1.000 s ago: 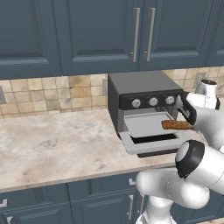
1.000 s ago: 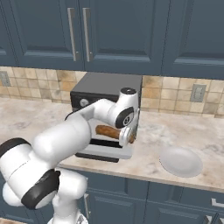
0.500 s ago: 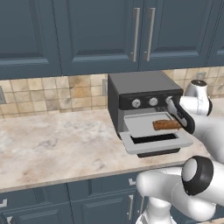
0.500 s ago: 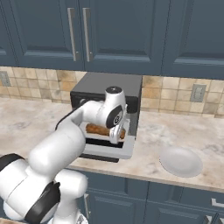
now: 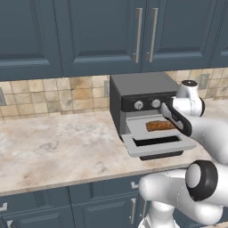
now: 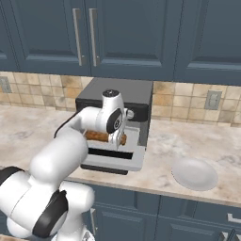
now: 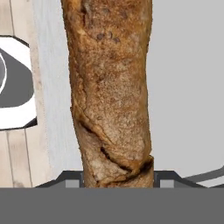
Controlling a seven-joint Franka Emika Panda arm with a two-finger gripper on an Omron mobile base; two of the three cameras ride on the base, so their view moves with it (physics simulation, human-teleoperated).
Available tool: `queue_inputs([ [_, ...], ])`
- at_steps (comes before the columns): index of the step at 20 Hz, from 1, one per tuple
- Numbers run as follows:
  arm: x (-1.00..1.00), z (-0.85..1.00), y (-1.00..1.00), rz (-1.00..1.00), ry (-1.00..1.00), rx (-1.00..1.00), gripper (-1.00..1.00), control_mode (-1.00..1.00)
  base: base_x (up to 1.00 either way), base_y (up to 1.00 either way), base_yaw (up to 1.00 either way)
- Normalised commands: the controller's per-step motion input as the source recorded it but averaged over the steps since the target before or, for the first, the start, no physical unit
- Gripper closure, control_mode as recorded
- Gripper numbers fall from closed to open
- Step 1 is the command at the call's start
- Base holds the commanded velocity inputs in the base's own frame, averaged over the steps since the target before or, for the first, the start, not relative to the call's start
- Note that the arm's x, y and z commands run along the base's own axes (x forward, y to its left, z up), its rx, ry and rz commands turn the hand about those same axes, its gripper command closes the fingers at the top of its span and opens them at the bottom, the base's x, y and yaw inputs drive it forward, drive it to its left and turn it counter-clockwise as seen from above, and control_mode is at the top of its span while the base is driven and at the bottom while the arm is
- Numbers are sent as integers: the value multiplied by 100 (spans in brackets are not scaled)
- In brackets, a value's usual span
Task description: Pull the toaster oven rack outwards. Pick up the baguette from the plate and place it on the toaster oven rack. Close the toaster oven door fully and set the temperature to the lowest setting.
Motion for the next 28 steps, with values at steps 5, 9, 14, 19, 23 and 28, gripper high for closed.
queue_inputs([
  [5, 30, 0, 24, 0, 0, -1, 100, -100, 0, 0, 0],
  [9, 32, 0, 6, 0, 0, 0, 100, -100, 0, 0, 0],
  [14, 23, -1, 2, -2, 0, 0, 100, -100, 0, 0, 0],
  [19, 20, -8, 2, -3, 0, 0, 100, -100, 0, 0, 0],
  [23, 29, -1, 4, -2, 0, 0, 100, -100, 0, 0, 0],
  [28, 27, -3, 8, 0, 0, 0, 100, -100, 0, 0, 0],
])
